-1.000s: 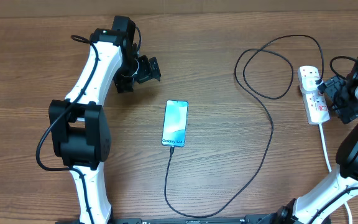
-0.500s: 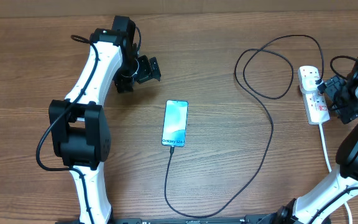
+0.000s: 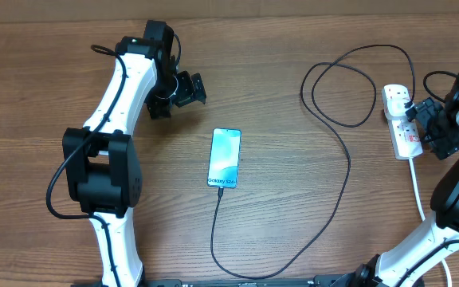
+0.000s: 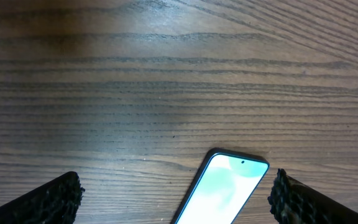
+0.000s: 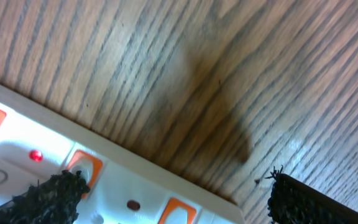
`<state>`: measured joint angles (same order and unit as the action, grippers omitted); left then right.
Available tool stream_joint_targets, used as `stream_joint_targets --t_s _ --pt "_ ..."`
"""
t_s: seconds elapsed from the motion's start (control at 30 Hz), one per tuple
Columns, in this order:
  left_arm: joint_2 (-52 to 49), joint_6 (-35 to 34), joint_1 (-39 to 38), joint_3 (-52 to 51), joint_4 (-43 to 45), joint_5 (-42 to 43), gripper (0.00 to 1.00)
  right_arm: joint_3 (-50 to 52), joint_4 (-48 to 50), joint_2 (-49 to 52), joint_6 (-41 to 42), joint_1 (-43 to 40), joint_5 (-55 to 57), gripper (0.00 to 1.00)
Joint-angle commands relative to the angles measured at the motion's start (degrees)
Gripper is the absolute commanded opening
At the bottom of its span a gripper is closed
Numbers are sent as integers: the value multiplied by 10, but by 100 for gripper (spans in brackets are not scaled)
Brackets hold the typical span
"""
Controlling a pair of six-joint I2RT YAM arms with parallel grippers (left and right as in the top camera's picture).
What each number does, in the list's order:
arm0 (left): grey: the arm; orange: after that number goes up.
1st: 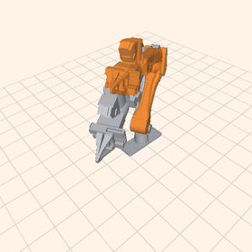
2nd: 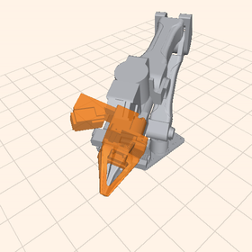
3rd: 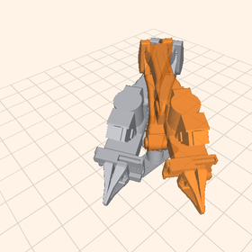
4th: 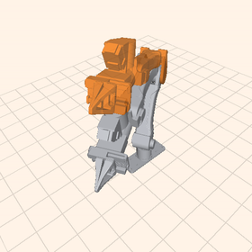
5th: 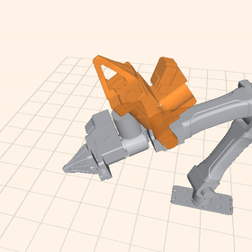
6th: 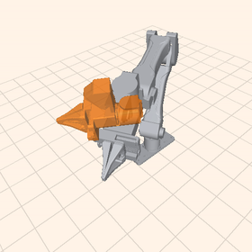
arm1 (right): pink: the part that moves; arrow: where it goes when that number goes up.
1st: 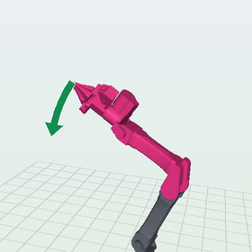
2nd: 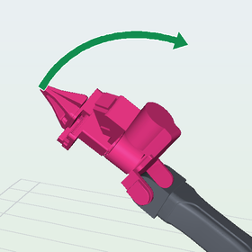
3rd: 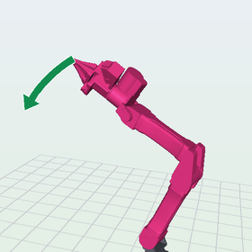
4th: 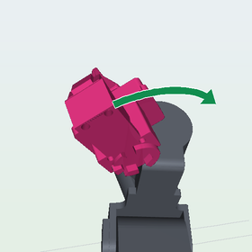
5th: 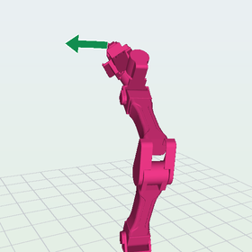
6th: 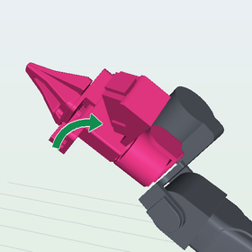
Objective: Plug charger to phone and switch on socket
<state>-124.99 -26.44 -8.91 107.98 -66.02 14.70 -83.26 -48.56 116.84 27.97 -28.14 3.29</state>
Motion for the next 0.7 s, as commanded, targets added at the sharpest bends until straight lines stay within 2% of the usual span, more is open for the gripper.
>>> stream_joint_targets --t_s 0.0,0.4,0.53,0.67 --pt "7 7 -2 6 1 -3 100 16 -11 19 -30 19 -56 100" --pt "7 7 -2 6 1 -3 100 16 -26 19 -30 19 -50 100" --pt "7 7 -2 6 1 -3 100 15 -34 19 -30 17 10 100" --pt "7 7 -2 6 1 -3 100 -16 -88 16 -31 8 36 100"
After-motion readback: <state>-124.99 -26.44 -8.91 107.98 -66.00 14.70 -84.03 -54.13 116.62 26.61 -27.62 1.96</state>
